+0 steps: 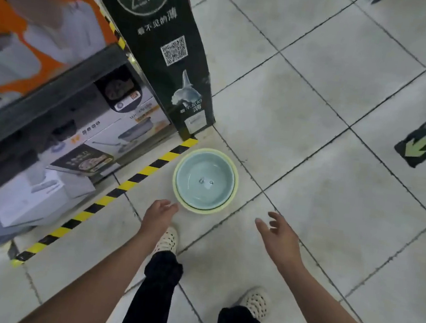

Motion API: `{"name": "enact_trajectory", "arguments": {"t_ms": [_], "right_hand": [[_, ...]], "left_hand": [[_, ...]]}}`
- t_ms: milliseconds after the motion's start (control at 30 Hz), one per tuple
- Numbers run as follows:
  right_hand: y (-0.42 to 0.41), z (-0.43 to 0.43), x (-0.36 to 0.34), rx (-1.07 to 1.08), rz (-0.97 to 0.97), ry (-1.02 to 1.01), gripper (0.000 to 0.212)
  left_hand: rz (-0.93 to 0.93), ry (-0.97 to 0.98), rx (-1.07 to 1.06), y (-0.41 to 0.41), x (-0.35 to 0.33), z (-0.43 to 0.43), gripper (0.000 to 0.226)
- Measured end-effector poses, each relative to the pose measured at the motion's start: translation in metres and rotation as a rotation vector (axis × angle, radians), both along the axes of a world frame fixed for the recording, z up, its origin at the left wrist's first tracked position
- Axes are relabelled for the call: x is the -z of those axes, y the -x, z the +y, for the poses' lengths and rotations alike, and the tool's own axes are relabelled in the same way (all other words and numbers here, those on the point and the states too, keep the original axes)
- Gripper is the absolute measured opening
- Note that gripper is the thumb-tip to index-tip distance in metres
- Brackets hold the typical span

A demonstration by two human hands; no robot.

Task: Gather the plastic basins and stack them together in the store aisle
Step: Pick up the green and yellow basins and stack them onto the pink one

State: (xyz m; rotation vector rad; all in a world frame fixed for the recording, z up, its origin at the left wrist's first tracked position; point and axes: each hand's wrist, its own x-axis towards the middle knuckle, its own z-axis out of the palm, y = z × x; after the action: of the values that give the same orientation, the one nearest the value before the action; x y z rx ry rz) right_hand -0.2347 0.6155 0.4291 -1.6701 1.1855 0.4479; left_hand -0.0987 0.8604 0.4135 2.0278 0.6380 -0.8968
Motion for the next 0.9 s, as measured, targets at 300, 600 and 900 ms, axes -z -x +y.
{"name": "enact_trajectory", "arguments": {"t_ms": [300,600,900], "right_hand": [[-0.098,0.027,0.243,0.095,0.130,-0.042,0.076],[-0.150,0.037,0.392,0.127,0.134,0.015,0.074],[-0.151,0.039,0.431,0.191,0.013,0.081,0.064]], "left_hand": [[-0.021,-0.034,0.104,-0.099,0.245,0.031,0.072],[0.021,0.020,0.147,-0.162,0.403,0.043,0.087],[-0.098,-0.010,0.165,-0.161,0.430,0.026,0.044]]}}
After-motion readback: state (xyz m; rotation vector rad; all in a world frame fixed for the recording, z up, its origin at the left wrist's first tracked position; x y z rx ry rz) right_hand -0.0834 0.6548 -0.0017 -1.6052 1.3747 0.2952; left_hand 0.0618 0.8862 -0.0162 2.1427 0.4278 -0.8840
